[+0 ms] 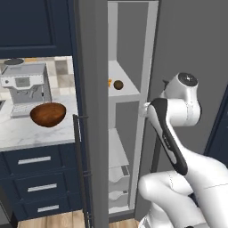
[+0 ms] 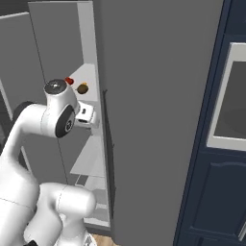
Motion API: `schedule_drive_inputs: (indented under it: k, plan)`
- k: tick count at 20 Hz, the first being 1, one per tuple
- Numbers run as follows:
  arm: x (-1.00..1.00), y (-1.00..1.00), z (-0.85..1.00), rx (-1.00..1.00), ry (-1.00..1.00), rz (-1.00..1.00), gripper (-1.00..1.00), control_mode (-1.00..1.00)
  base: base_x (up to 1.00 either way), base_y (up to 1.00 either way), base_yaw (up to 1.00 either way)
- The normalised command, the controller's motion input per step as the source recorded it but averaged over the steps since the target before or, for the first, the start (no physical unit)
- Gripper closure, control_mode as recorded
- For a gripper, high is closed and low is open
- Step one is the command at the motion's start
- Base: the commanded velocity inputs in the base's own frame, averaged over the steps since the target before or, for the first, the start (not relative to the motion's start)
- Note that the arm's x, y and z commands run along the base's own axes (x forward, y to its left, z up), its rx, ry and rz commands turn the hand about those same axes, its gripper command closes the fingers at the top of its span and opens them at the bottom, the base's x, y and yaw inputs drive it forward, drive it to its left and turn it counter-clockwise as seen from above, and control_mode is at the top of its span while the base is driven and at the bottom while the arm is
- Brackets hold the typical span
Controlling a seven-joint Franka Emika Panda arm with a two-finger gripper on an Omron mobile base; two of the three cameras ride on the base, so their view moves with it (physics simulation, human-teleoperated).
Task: Take the kiwi, bell pepper, and shrimp from the freezer and place them in the bowl on the counter.
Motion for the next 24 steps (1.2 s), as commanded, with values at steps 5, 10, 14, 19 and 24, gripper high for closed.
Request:
schedule_drive_inputs:
  k: [5, 10, 14, 19, 24]
  plan:
    - [0.87, 0.42, 0.15, 0.00, 0.03, -0.04, -1.00, -1.00, 0.00, 0.00, 0.00]
    - [0.29, 0.57, 0.60, 0.00, 0.00, 0.00, -1.00, -1.00, 0.00, 0.00, 0.00]
    - [0.23, 0.32, 0.51, 0.00, 0.00, 0.00, -1.00, -1.00, 0.00, 0.00, 0.00]
    - [0.11, 0.03, 0.21, 0.02, -0.01, 0.00, -1.00, -1.00, 0.00, 0.00, 0.00]
    - [0.12, 0.00, 0.00, 0.04, -0.14, 0.00, -1.00, -1.00, 0.00, 0.00, 0.00]
